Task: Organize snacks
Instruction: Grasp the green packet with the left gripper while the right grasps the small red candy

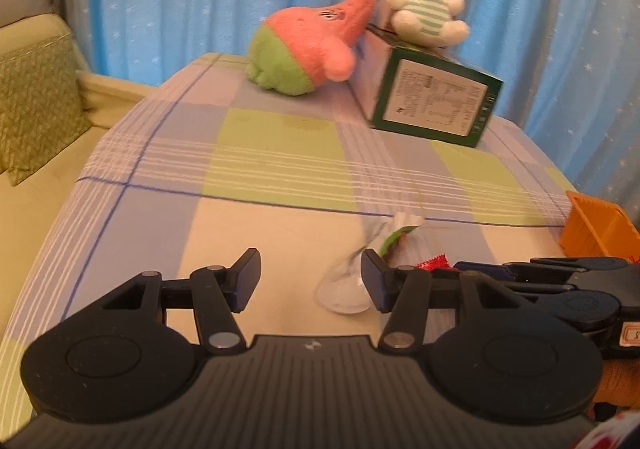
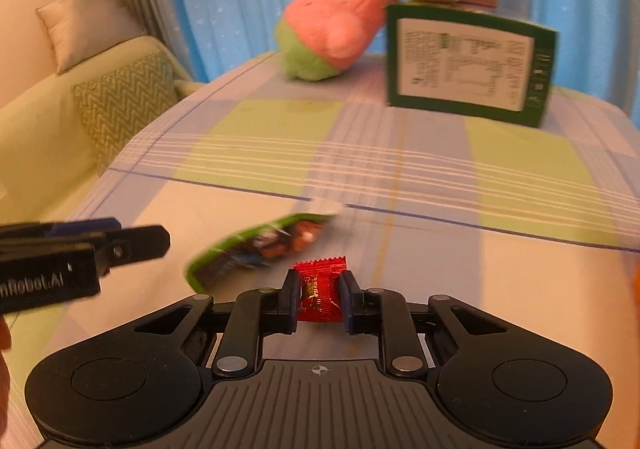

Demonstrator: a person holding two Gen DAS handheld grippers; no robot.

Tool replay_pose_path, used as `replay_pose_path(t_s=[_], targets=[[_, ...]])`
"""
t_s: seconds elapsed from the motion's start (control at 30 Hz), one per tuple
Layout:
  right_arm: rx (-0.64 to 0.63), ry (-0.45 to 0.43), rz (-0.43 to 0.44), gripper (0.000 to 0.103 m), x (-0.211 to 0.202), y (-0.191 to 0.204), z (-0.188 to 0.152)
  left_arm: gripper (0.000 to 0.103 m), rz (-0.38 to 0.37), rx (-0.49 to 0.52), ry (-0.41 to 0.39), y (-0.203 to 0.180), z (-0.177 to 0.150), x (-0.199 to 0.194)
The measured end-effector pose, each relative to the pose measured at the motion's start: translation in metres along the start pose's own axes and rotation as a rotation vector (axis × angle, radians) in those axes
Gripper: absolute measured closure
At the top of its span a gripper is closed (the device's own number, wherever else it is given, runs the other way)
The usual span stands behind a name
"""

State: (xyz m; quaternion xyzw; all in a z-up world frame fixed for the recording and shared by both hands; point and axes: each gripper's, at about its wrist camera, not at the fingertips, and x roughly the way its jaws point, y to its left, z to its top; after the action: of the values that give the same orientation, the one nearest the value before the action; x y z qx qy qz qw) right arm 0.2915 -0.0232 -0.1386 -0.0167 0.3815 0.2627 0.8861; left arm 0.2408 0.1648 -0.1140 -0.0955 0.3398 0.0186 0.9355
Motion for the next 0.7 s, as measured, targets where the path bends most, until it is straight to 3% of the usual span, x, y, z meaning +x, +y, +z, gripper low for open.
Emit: replay_pose_path(t_s=[0.17,0.4,0.7], targets=[[0.041,0.005,-0.052,0.082,-0.020,-0.026,-0.010,0.052,-0.066,0.153,0.058,-0.029,0.011,0.019],[0.060,0.032,-0.078,0.082,-0.027,-0.037,-0.021,0.054,-0.079,0.342,0.130,-0.058,0.016,0.050],[0.002,0.045,-0.095,0.082,-0.023,-0.035,-0.027,0.062,-0.075,0.473,0.207,-0.068,0.013,0.076]])
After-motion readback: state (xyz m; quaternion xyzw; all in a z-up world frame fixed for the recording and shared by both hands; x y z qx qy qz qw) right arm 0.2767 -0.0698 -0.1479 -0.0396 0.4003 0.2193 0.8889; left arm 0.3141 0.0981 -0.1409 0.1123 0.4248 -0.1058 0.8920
